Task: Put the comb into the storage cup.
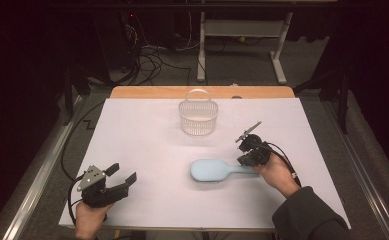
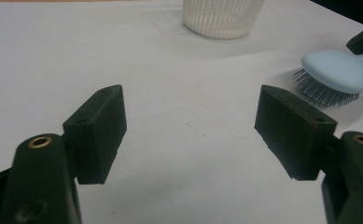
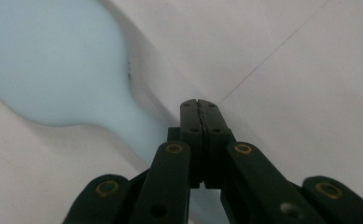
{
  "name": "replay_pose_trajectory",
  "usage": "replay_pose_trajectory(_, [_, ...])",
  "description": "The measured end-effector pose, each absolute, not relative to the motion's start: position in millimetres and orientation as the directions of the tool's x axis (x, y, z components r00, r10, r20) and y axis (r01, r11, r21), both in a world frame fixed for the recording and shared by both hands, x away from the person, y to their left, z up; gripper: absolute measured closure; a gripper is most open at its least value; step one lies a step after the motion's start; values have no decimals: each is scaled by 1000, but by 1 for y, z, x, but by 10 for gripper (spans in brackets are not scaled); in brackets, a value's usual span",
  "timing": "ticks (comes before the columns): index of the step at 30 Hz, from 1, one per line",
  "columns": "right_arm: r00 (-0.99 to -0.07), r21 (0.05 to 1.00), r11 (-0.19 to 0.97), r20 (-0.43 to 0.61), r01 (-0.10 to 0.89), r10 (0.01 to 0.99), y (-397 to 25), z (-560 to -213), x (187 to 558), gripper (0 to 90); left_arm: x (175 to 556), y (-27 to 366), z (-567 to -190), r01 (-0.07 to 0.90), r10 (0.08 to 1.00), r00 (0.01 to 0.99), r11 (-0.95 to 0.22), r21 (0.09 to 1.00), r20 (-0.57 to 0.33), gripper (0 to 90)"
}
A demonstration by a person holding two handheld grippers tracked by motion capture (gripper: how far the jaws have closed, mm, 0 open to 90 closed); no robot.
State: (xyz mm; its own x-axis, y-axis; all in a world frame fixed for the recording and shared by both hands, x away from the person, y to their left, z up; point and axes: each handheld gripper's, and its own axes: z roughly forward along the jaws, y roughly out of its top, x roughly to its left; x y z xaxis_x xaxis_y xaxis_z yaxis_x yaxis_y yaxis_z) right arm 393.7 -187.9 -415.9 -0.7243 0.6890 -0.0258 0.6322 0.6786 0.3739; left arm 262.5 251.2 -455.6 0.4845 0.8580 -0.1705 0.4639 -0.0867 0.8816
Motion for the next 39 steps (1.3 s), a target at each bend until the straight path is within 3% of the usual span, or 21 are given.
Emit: replay_pose_trajectory(39, [-745,373,688,10,622,667,-194,-423,364,900,263,251,-456,467,859,481,-82,880,-175,242])
